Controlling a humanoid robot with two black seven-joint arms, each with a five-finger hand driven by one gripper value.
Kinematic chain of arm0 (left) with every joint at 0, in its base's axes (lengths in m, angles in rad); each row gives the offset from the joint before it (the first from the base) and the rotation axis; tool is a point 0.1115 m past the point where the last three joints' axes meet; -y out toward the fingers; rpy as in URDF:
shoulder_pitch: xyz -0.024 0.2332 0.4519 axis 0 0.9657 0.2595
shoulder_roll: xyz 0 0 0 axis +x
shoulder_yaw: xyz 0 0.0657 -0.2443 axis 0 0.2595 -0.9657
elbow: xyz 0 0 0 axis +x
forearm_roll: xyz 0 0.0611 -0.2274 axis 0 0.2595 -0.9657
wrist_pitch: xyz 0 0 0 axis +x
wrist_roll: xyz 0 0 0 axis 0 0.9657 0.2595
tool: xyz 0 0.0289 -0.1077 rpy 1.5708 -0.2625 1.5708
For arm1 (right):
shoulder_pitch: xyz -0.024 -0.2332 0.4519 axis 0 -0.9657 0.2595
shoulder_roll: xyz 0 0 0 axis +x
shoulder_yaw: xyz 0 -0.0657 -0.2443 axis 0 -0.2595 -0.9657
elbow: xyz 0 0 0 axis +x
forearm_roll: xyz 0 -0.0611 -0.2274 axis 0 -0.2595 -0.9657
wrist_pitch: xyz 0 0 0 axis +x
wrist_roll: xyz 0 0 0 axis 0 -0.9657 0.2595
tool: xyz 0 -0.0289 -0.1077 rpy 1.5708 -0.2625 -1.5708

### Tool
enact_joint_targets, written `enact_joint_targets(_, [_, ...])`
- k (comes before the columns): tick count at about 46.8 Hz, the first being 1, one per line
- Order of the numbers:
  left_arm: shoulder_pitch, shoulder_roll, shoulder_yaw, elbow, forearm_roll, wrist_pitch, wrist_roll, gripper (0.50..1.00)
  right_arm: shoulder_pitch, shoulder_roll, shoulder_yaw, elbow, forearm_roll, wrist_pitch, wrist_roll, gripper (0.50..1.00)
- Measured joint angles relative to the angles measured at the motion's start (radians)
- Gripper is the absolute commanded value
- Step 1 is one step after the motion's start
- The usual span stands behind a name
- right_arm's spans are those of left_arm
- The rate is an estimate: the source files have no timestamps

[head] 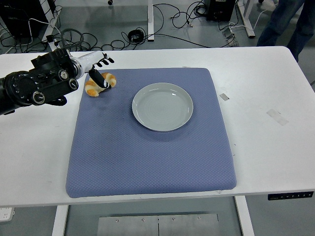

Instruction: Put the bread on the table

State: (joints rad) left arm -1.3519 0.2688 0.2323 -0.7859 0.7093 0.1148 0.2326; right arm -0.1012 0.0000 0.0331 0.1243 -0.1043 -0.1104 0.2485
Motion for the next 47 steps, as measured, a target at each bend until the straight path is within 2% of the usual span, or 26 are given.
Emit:
enact_joint_targets(6, [-0.006, 0.001, -0.042, 0.0, -0.041, 0.005, 0.001, 0.977, 0.0, 0.0, 0.0, 0.0, 0.0, 0.0, 0.0, 1.0])
enact_joint_targets(16, [-0.003, 0.002, -0.228, 0.026, -0.057, 0.011, 0.002, 0.978, 0.0, 0.0, 0.0, 0.0, 0.0, 0.0, 0.0, 1.0])
enact_joint_targets(25, [0.045, -0.069, -0.436, 0.099, -0.085, 0.019, 0.005, 0.977, 0.0, 0.0, 0.0, 0.0, 0.0, 0.0, 0.0, 1.0])
enact_joint_targets(29, [0.064, -0.103, -0.512, 0.13, -0.153, 0.019, 0.001, 0.977, 0.0, 0.0, 0.0, 0.0, 0.0, 0.0, 0.0, 1.0])
enact_joint_targets(33, [0.07, -0.107, -0.537, 0.137, -0.223, 0.018, 0.001, 0.978, 0.0, 0.0, 0.0, 0.0, 0.0, 0.0, 0.0, 1.0])
enact_joint_targets(39, [0.084, -0.111, -0.586, 0.138, -0.239, 0.017, 0.002, 0.978, 0.0, 0.0, 0.0, 0.0, 0.0, 0.0, 0.0, 1.0])
enact_joint_targets(47, [0.142, -0.138, -0.767, 0.137, -0.244, 0.008, 0.002, 0.98, 0.0, 0.0, 0.0, 0.0, 0.0, 0.0, 0.0, 1.0])
